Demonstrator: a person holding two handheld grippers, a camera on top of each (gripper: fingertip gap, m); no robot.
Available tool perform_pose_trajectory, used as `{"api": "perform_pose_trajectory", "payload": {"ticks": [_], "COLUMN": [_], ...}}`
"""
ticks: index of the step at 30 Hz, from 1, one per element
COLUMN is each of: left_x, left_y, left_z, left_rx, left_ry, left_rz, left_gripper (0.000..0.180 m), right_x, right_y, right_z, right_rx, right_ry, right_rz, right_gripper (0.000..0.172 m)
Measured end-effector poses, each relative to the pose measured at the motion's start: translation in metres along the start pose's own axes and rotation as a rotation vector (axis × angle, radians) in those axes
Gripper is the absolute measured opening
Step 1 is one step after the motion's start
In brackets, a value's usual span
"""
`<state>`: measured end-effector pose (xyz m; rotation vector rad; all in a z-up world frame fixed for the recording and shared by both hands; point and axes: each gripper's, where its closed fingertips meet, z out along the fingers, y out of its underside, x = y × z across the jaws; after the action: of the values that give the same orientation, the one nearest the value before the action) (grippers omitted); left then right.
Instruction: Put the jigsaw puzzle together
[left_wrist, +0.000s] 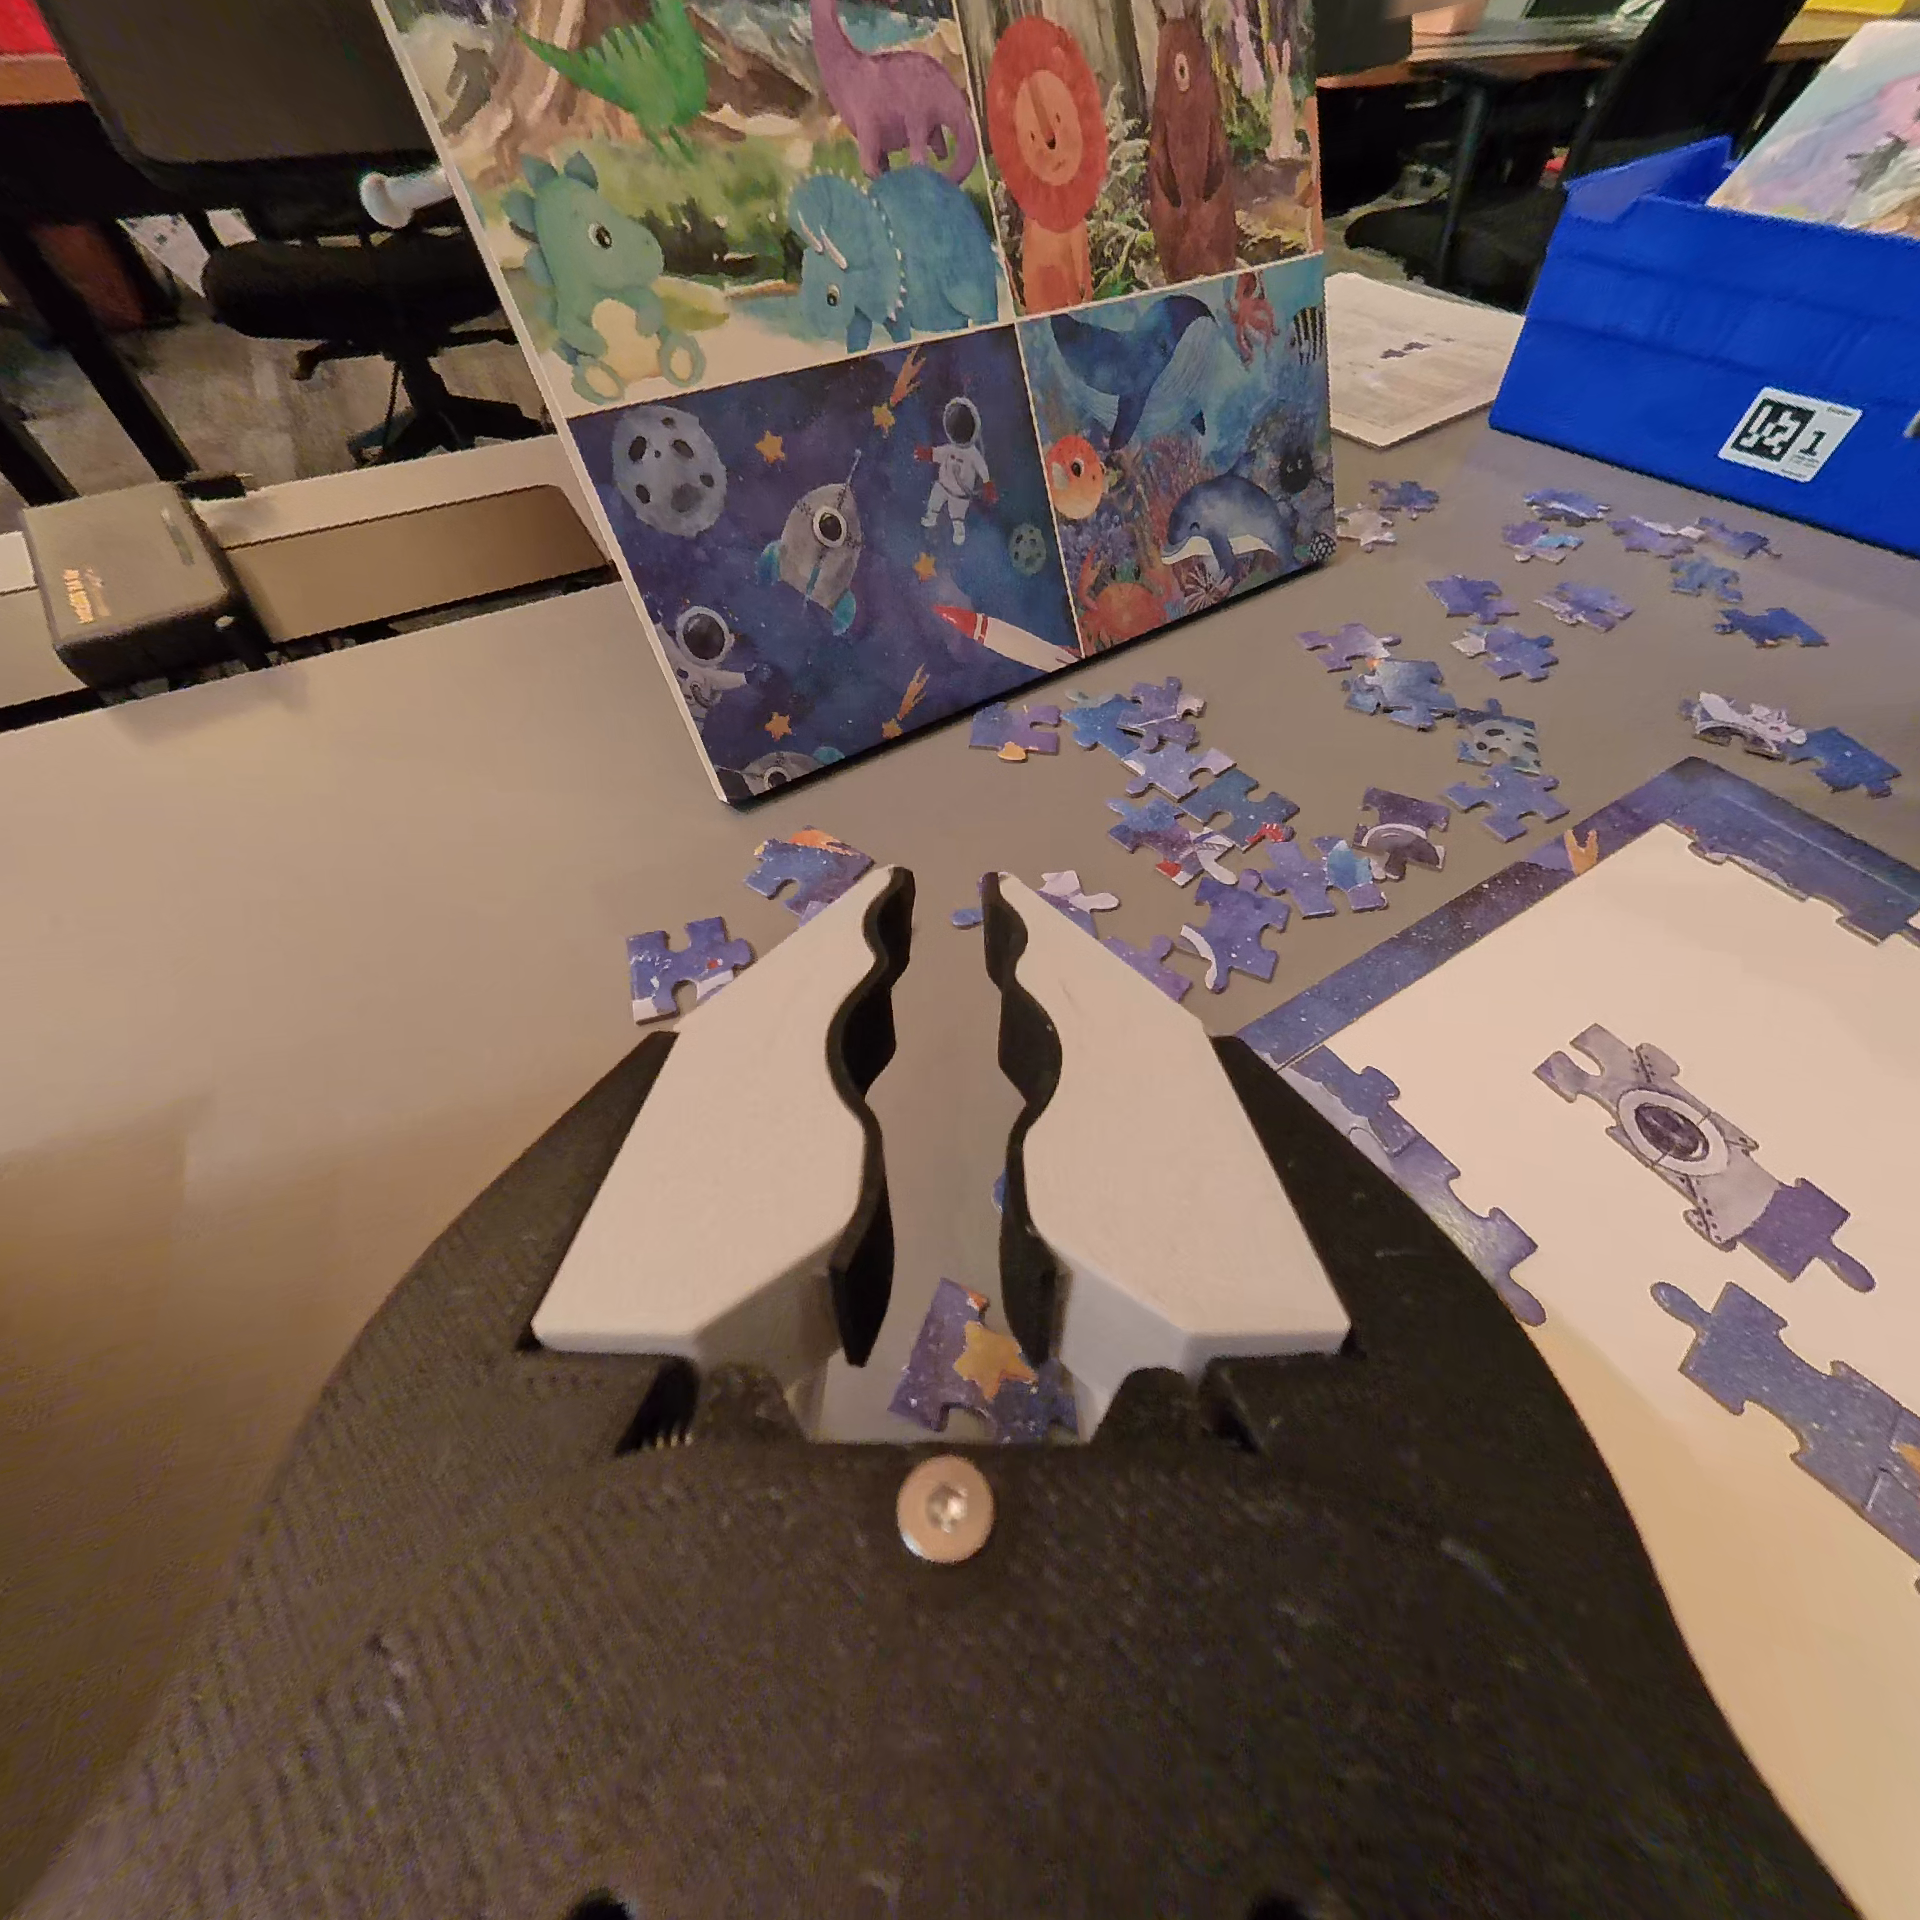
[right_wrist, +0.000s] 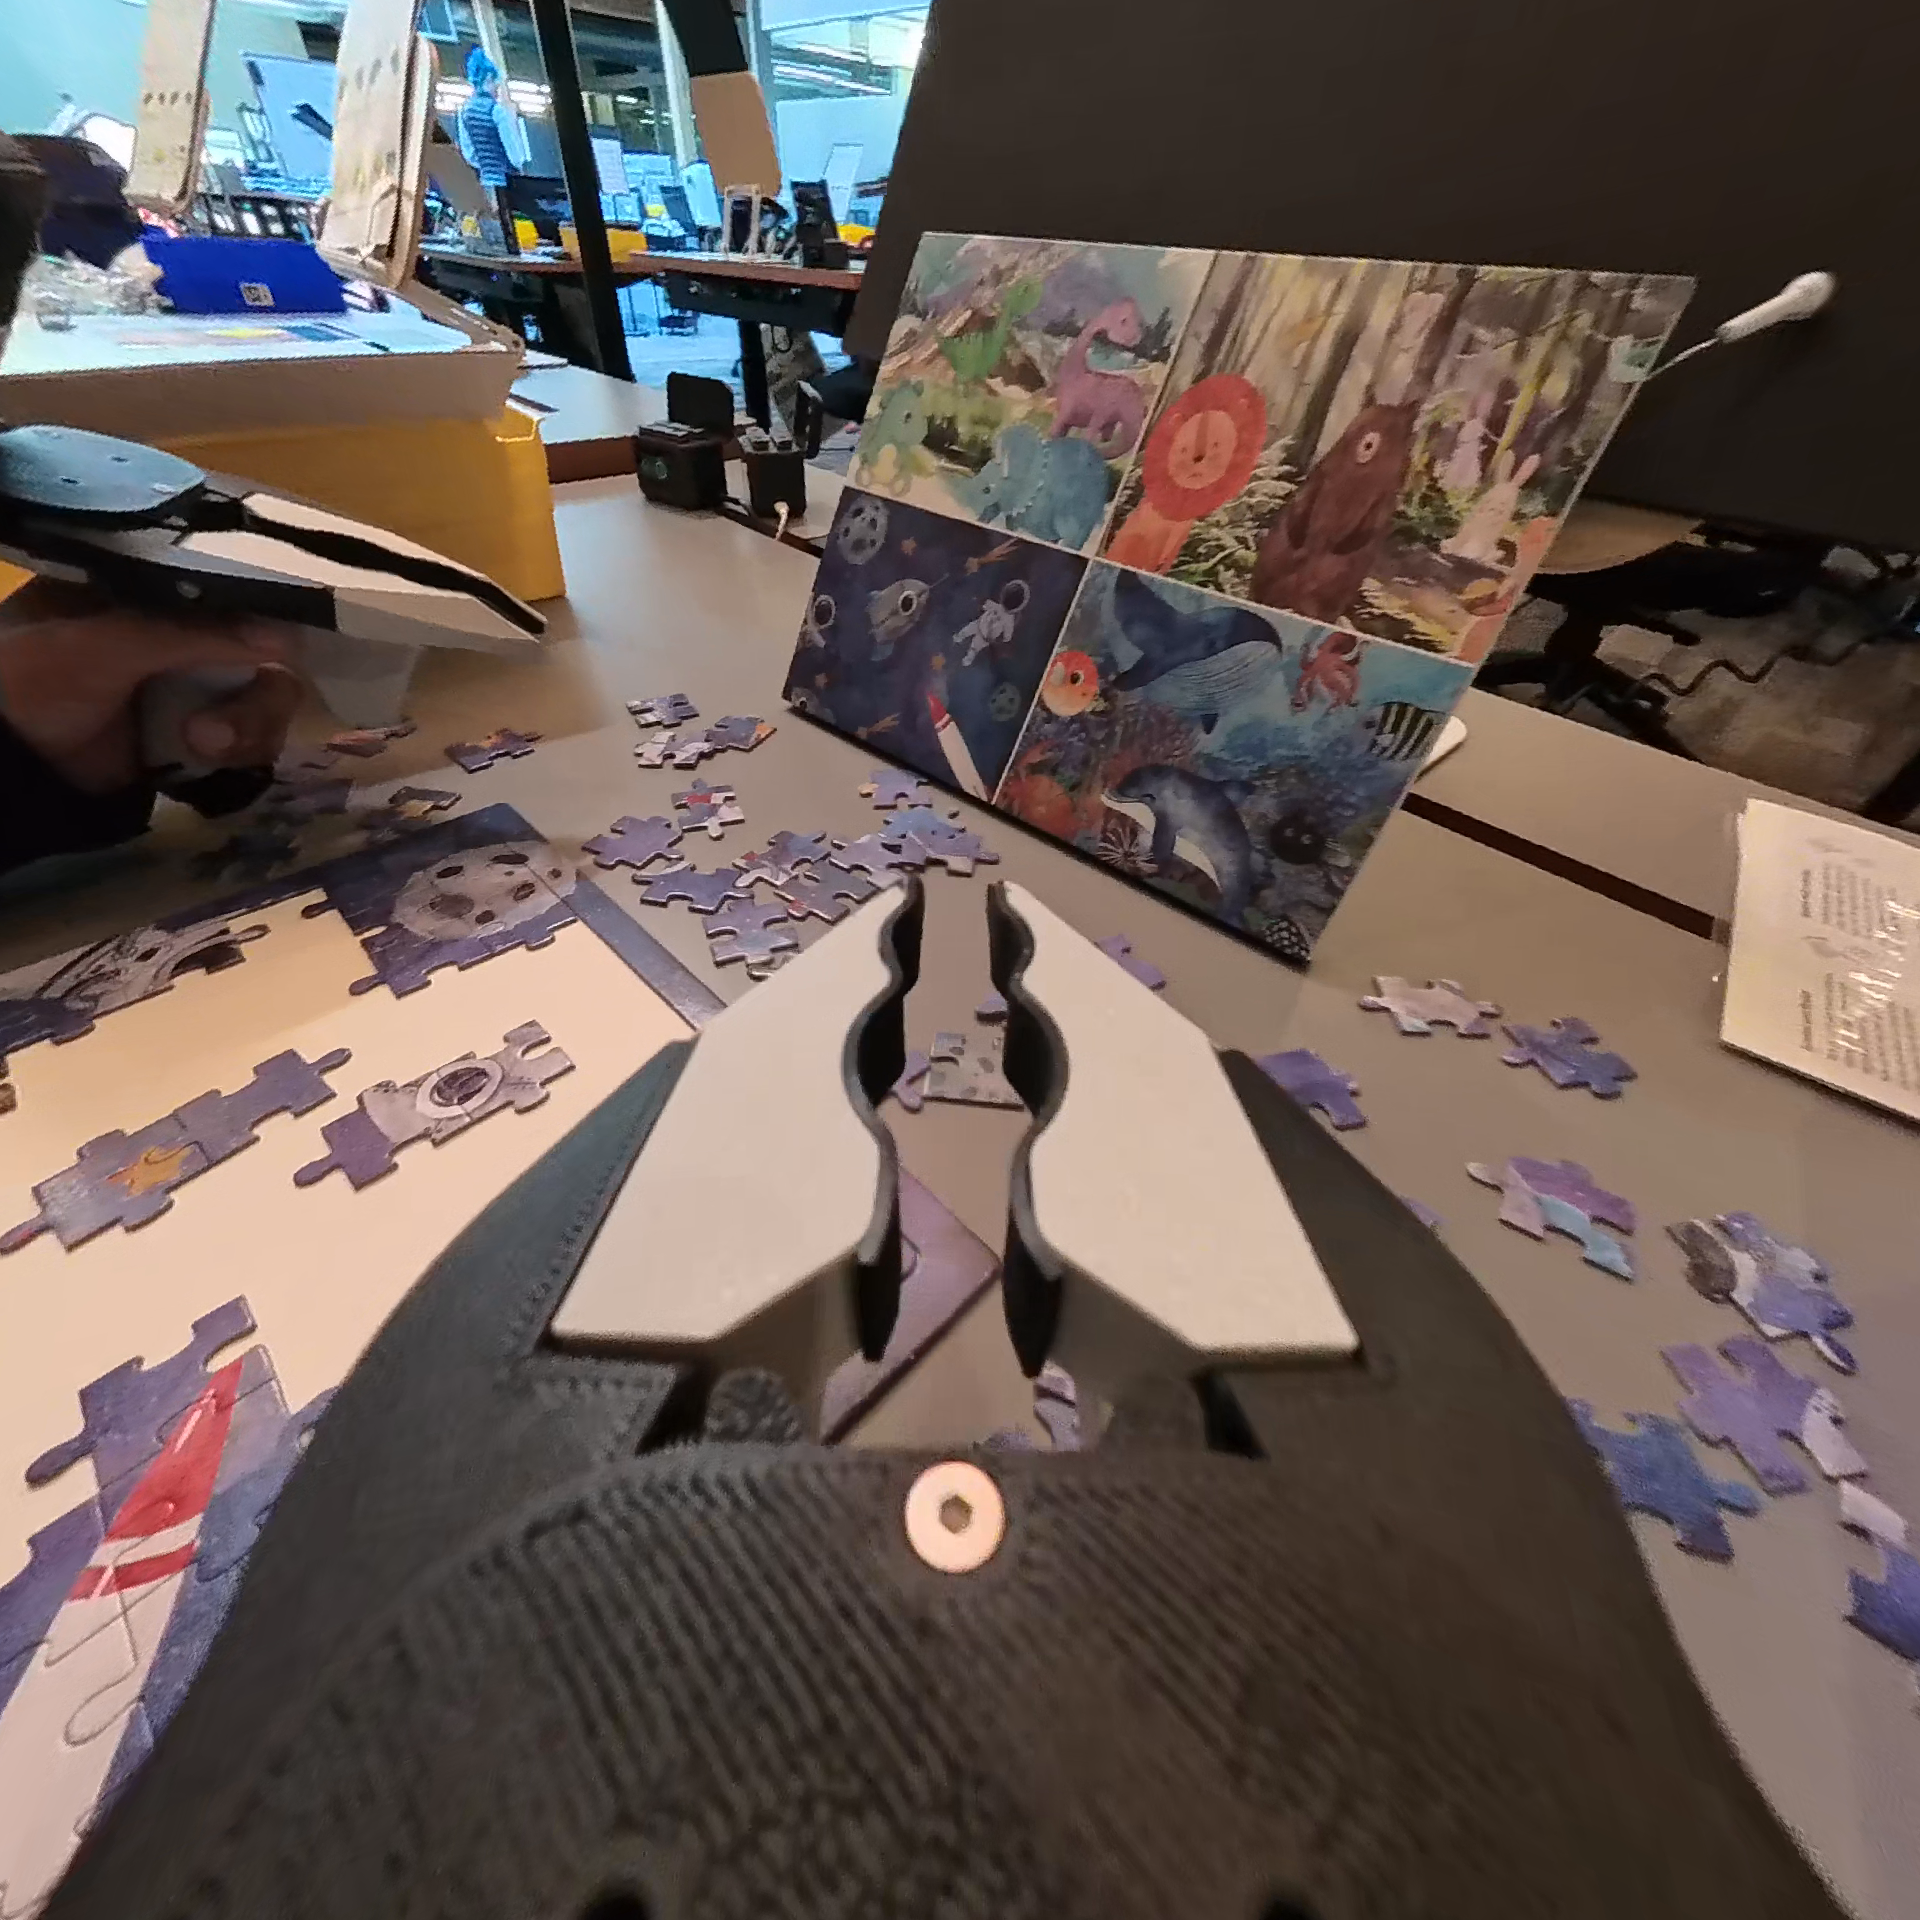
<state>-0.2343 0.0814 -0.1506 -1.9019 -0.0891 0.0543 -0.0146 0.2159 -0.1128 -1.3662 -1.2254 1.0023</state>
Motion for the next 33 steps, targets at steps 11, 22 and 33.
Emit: {"api": "perform_pose_trajectory", "payload": {"ticks": [11,22,33], "left_x": [-0.002,-0.002,-0.002], "left_y": [-0.001,-0.002,-0.002], "left_z": [-0.001,-0.001,-0.001], "left_rx": [0.012,0.016,0.015], "left_ry": [-0.005,-0.01,-0.008], "left_rz": [0.009,0.02,0.023], "left_gripper": [0.011,0.011,0.012], "right_x": [0.011,0.018,-0.005], "right_y": [-0.006,-0.01,0.0], "right_z": [-0.007,-0.013,0.0], "right_rx": [0.058,0.096,0.016], "right_ry": [0.019,0.008,-0.054], "right_rz": [0.097,0.165,0.087], "right_gripper": [0.009,0.014,0.018]}}
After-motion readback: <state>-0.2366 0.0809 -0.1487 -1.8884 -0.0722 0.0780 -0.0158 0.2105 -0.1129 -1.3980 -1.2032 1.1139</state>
